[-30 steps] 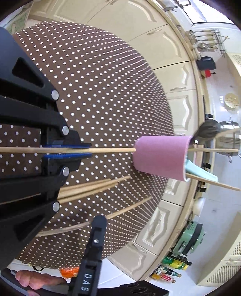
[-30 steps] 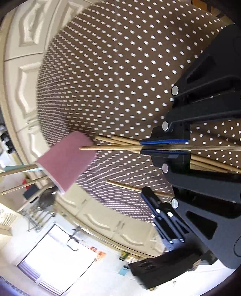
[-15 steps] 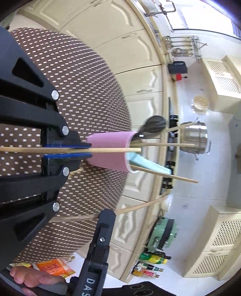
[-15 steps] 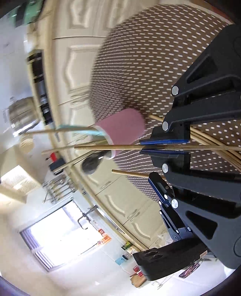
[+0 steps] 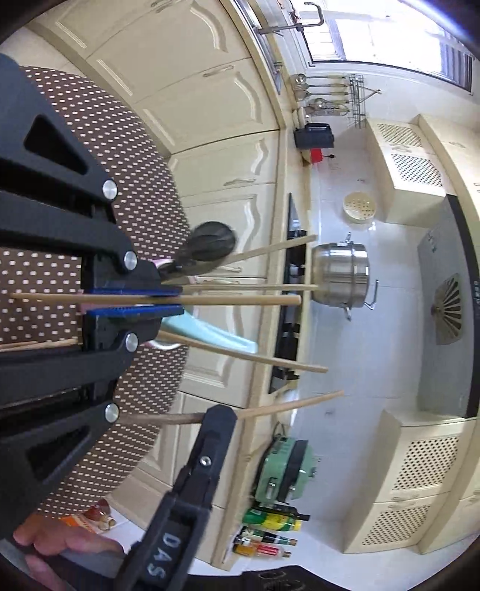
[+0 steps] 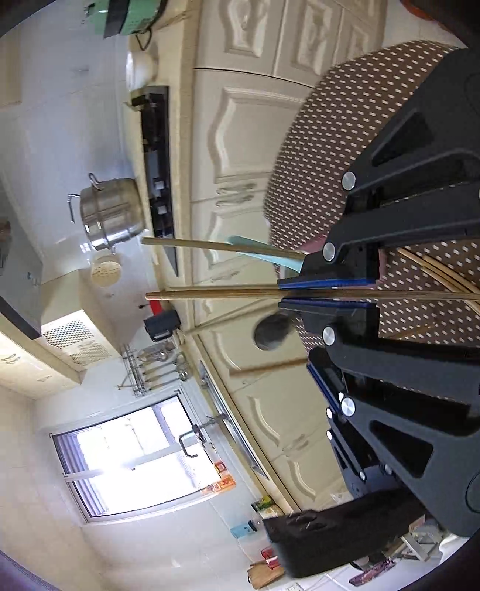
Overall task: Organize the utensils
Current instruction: 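Lift both held chopsticks and carry them over the pink cup, then lower both chopsticks into the pink cup and open both grippers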
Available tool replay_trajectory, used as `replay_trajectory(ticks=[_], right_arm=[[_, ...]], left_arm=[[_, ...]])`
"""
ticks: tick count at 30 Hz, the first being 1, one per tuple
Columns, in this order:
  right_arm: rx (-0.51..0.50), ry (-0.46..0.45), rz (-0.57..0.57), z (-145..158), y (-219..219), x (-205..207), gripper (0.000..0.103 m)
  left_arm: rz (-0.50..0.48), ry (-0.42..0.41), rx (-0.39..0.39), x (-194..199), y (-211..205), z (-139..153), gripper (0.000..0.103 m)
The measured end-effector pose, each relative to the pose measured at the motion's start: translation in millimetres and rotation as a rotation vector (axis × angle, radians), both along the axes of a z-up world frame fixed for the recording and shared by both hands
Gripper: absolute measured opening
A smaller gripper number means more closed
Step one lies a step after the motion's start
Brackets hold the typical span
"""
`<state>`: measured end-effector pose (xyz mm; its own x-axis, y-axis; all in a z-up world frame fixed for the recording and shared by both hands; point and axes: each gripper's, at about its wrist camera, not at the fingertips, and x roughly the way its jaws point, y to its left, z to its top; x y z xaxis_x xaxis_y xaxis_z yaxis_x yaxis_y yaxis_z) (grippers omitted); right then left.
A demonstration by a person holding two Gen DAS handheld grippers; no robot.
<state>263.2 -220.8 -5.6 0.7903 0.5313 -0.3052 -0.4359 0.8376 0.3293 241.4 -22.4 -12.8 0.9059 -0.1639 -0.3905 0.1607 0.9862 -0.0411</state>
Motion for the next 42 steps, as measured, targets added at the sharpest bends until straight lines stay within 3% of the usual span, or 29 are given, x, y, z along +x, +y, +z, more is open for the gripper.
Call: replay_trajectory(ticks=[3,13,20,34,42], right_arm=[[0.000,-0.021,-0.015,5.5,1.7,13.1,0.006],[0.050,-0.104,-0.029,22.8,7.2,42.5,0.006],[0.044,-0.167,-0.034,34.7,15.8,53.7,0.006],[0.066,-0.231,-0.065,54.2,12.2,63.0,0.006],[0.030,-0.233,-0.073,41.1,21.0,66.3,0.006]], left_arm=[[0.014,-0.028,-0.016,10.0,5.6,6.8,0.005],[0.009,-0.074,-0.177,38.7,32.8,39.6,0.005],[0.018,-0.088,-0.215,62.6,37.0,57.5,0.005],[0.041,-0.153,-0.247,60.4,42.7,89.0,0.005],[0.028,-0.139,-0.158,64.1,25.5,68.0,0.005]])
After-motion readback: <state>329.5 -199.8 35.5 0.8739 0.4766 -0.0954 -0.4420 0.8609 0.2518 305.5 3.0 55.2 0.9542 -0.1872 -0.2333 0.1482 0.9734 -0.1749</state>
